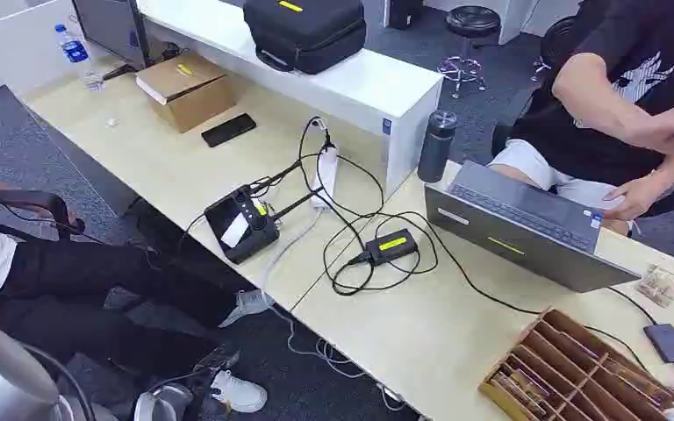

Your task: Pass the card to the sensor for recognition and then transmit it.

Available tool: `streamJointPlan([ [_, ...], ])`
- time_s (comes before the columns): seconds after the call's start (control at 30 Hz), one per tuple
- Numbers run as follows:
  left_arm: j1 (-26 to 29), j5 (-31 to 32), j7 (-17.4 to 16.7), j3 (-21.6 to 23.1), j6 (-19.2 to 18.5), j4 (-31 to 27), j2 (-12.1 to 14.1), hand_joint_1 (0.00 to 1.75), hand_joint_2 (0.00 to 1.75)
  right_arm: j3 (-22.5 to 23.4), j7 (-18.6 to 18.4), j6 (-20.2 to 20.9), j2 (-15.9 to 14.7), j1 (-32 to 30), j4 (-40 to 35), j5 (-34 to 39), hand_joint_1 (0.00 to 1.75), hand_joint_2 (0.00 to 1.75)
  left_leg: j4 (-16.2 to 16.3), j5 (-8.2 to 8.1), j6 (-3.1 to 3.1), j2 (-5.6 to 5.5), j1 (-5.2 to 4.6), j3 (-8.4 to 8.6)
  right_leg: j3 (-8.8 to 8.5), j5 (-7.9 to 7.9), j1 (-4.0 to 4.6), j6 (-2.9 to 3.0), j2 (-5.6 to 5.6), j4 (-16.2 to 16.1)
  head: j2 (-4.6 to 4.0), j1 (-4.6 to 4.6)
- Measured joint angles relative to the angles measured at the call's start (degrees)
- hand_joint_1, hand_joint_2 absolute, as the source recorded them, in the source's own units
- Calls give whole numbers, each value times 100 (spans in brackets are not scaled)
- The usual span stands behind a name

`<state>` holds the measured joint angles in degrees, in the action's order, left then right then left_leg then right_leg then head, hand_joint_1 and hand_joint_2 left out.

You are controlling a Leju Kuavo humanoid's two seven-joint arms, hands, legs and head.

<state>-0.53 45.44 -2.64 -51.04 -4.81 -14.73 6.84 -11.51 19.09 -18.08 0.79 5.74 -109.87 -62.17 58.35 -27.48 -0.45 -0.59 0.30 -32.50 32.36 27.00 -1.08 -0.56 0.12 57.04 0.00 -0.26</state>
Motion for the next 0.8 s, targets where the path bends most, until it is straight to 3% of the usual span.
streamJointPlan([
  [0.17, -72, 265, 52, 0, -129, 22, 112, 0, 175, -789, -784, 133, -105, 1265, 1222, -386, 0, 175, 0, 14, -7, -4, 9, -3, 6, -13, 10, 2, -1, 0, 0, 0],
  [0.43, -91, 435, 100, 0, -179, 50, 188, 0, 175, -996, -1313, 420, -29, 2283, 2717, -145, 0, 175, 2, 17, -13, -8, 20, -14, 16, -16, 19, 6, -3, 1, 0, 0],
  [0.47, -99, 440, 92, 0, -181, 50, 190, 0, 175, -996, -1359, 439, 2, 2341, 2832, -145, 154, 175, 2, 17, -14, -8, 21, -16, 18, -16, 20, 6, -3, 1, 0, 0],
  [0.5, -100, 446, 81, 0, -184, 52, 195, 0, 175, -996, -1391, 459, 39, 2395, 2942, -145, 175, 175, 2, 17, -14, -8, 22, -17, 19, -16, 22, 6, -3, 1, 0, 0],
  [0.67, -100, 490, 31, 0, -225, 59, 212, 0, 175, -974, -1433, 492, 194, 2525, 3227, -32, 175, 175, 2, 17, -14, -9, 27, -20, 23, -15, 28, 7, -4, 0, 0, 0],
  [0.8, -100, 523, -7, 0, -232, 61, 214, 0, 175, -913, -1236, 439, 277, 2483, 3216, 139, 175, 175, 2, 17, -14, -9, 27, -21, 24, -15, 28, 7, -4, 0, 0, 2],
])
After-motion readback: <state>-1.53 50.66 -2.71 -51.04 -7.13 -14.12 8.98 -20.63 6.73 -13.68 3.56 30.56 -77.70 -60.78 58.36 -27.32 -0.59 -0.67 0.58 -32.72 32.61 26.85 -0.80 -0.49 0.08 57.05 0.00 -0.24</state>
